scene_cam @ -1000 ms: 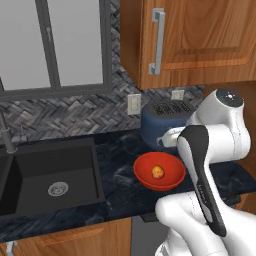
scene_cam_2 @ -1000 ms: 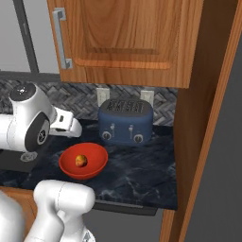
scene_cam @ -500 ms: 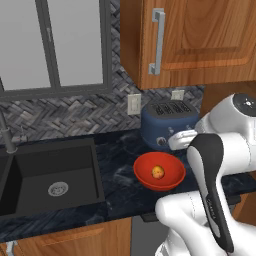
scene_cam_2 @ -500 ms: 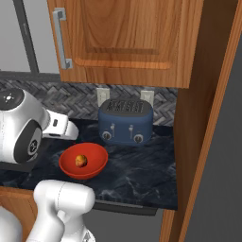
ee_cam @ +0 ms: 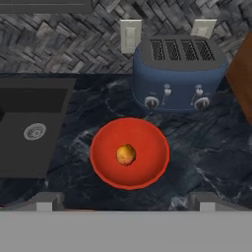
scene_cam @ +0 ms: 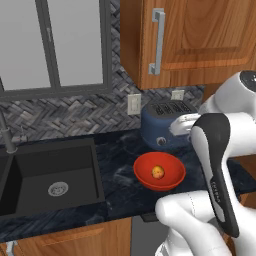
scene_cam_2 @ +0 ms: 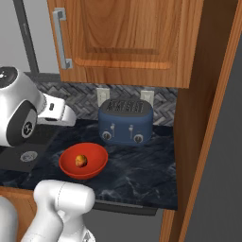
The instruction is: Take the peach, mango, and chicken drumstick from the freezer and place them in the bowl on the counter.
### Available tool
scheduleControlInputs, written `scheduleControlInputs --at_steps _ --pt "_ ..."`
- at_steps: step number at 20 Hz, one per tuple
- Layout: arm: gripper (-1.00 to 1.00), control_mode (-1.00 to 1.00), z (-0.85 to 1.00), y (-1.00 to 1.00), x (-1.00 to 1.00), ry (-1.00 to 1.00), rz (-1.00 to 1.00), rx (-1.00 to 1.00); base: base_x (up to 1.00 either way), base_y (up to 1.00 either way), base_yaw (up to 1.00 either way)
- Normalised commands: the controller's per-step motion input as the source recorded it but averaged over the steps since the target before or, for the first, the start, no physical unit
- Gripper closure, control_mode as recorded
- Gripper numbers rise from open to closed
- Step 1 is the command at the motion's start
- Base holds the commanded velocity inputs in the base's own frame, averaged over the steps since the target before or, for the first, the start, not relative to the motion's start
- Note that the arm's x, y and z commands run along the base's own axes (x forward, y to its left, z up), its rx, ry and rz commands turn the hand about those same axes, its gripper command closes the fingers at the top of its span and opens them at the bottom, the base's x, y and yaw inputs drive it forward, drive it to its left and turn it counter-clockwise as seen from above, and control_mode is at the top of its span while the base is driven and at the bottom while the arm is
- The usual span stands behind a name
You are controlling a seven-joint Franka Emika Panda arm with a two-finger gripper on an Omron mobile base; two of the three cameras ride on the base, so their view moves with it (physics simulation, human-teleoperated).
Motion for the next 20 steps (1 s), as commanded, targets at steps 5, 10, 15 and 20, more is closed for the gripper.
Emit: scheduleControlInputs --at_steps 5,10,15,20 --pt "-1.00 1.00 0.00 0.00 -0.06 0.00 0.00 0.00 -0.23 0.00 0.00" --pt "-1.00 1.00 0.00 0.00 0.00 0.00 0.00 0.00 -0.89 0.35 -0.16" --pt "-1.00 1.00 0.00 0.00 0.00 0.00 0.00 0.00 -0.99 0.88 -0.35" --pt "-1.00 1.00 0.00 0.00 0.00 0.00 0.00 0.00 -0.93 0.67 -0.62"
